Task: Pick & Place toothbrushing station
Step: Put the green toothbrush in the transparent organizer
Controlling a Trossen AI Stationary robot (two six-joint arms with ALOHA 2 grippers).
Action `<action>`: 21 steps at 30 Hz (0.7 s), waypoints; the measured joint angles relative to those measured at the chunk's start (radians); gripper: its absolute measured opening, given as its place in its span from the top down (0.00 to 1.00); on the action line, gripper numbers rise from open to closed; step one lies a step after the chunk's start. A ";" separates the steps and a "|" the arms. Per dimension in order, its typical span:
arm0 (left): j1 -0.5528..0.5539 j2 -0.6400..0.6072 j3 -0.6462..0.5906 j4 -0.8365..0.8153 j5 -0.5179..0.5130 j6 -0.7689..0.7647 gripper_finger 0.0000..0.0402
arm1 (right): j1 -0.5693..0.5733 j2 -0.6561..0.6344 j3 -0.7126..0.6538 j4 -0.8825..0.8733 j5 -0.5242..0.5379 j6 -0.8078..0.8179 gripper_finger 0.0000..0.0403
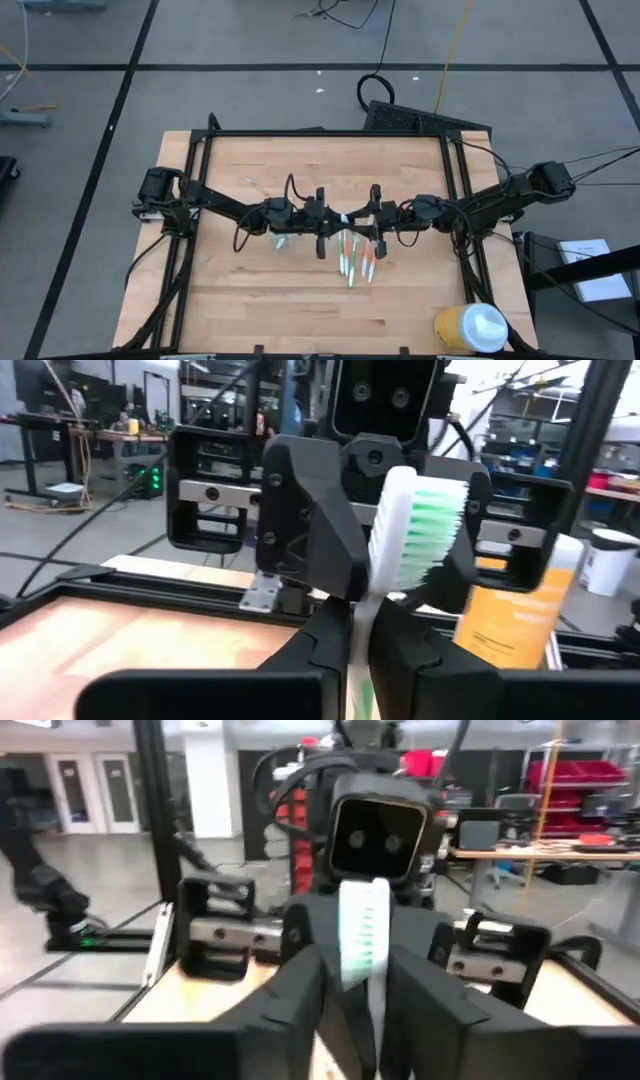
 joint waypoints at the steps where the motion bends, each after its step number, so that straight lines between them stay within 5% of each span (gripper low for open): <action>1: 0.000 -0.012 0.000 -0.029 0.007 0.002 0.95 | 0.002 -0.012 0.000 -0.015 -0.013 -0.004 0.68; 7: -0.011 -0.136 -0.019 -0.197 0.014 0.023 0.96 | 0.025 -0.160 0.000 -0.141 -0.020 0.013 0.48; 12: -0.054 -0.307 -0.111 -0.251 -0.016 0.070 0.96 | 0.042 -0.277 -0.001 -0.301 -0.016 0.053 0.42; 21: -0.170 -0.605 -0.360 -0.398 -0.352 -0.004 0.96 | 0.043 -0.302 -0.117 -0.152 0.078 0.061 0.43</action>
